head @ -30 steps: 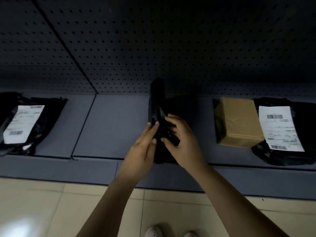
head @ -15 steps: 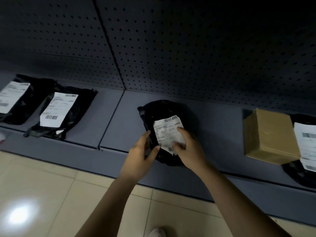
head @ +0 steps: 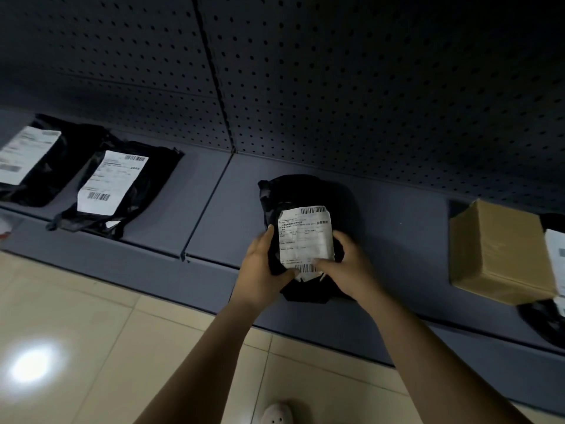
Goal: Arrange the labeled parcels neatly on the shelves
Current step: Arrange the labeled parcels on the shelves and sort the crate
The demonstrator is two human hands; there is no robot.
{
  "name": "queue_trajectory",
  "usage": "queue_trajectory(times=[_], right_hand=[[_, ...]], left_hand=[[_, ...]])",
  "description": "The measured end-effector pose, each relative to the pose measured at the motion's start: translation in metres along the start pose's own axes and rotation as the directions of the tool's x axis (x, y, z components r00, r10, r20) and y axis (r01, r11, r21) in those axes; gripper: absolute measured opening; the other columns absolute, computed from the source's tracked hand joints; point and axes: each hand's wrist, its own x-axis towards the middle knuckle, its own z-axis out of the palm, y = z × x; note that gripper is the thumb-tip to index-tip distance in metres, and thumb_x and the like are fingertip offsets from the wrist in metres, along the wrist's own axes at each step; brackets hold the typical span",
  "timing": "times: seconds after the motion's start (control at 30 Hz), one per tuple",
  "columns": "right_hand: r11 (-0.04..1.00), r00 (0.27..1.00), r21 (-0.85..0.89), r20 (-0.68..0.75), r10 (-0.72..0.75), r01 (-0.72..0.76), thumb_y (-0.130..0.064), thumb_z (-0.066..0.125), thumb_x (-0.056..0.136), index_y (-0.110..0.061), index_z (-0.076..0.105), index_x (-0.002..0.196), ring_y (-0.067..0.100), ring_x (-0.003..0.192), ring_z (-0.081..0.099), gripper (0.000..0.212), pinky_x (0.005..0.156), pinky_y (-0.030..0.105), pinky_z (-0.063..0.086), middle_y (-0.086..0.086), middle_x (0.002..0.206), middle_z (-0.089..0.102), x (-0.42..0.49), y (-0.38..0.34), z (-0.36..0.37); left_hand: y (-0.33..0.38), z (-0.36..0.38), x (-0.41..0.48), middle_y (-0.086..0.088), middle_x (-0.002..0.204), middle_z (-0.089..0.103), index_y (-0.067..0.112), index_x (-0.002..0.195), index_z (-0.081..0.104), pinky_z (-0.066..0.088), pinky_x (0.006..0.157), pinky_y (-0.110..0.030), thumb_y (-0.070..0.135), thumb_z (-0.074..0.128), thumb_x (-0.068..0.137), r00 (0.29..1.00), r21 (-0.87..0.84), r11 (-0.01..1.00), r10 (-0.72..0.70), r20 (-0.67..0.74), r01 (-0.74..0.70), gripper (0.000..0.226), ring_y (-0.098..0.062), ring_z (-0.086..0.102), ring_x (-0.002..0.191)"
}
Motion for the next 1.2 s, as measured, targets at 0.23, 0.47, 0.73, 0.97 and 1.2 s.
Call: queue_trajectory(times=[0.23, 0.47, 0.73, 0.97, 1.2], right_hand=[[0.978, 0.988, 0.156, -0.090, -0.128, 0.141, -0.013, 0.073, 0.084, -0.055, 0.038, 0.132, 0.008, 0.121, 0.055, 0.072, 0.095, 0.033, 0.053, -0.010, 0.137, 0.054, -0.007, 0.001, 0.000], [0.936, 0.959, 0.227, -0.149, -0.240, 0.269, 0.003, 0.067, 0.085, -0.055, 0.040, 0.126, 0.003, 0.116, 0.060, 0.076, 0.091, 0.026, 0.053, -0.007, 0.131, 0.060, -0.009, -0.009, -0.005], [0.986, 0.979, 0.036, -0.126, -0.157, 0.163, -0.021, 0.065, 0.088, -0.040, 0.035, 0.142, 0.012, 0.119, 0.056, 0.065, 0.094, 0.036, 0.054, -0.005, 0.137, 0.051, 0.000, 0.001, -0.006], [0.992, 0.990, -0.111, -0.118, -0.076, 0.063, -0.016, 0.064, 0.091, -0.026, 0.036, 0.146, 0.016, 0.125, 0.050, 0.062, 0.092, 0.025, 0.045, -0.001, 0.141, 0.047, -0.004, 0.013, -0.005], [0.957, 0.984, -0.289, -0.163, -0.073, 0.023, -0.026, 0.062, 0.094, -0.024, 0.039, 0.145, 0.017, 0.123, 0.051, 0.056, 0.086, 0.021, 0.040, 0.001, 0.141, 0.048, -0.029, 0.012, -0.025]], left_hand=[[0.007, -0.008, -0.007, 0.005, 0.138, 0.045, 0.017, 0.150, 0.031, 0.036, 0.108, -0.017, 0.007, 0.079, 0.077, 0.987, -0.087, 0.992, 0.084, -0.135, -0.097, 0.088, -0.001, 0.041, 0.130], [0.022, -0.014, -0.002, 0.019, 0.142, 0.036, 0.015, 0.151, 0.030, 0.031, 0.111, -0.017, 0.003, 0.076, 0.079, 0.968, -0.100, 0.977, 0.165, -0.191, -0.186, 0.086, 0.005, 0.033, 0.135], [0.022, -0.002, 0.003, 0.016, 0.141, 0.044, 0.033, 0.146, 0.027, 0.032, 0.108, -0.014, 0.004, 0.068, 0.086, 0.986, -0.120, 0.980, 0.153, -0.068, -0.160, 0.078, 0.003, 0.037, 0.133], [0.005, 0.019, 0.009, 0.010, 0.151, 0.026, 0.016, 0.149, 0.032, 0.011, 0.101, 0.005, 0.010, 0.064, 0.091, 0.990, 0.050, 0.994, 0.094, 0.104, -0.099, 0.066, -0.011, 0.023, 0.144], [0.013, 0.014, -0.001, -0.005, 0.127, 0.056, 0.014, 0.129, 0.054, 0.045, 0.098, -0.035, 0.031, 0.054, 0.097, 0.989, 0.225, 0.971, 0.106, -0.107, -0.080, 0.037, -0.024, 0.055, 0.114]])
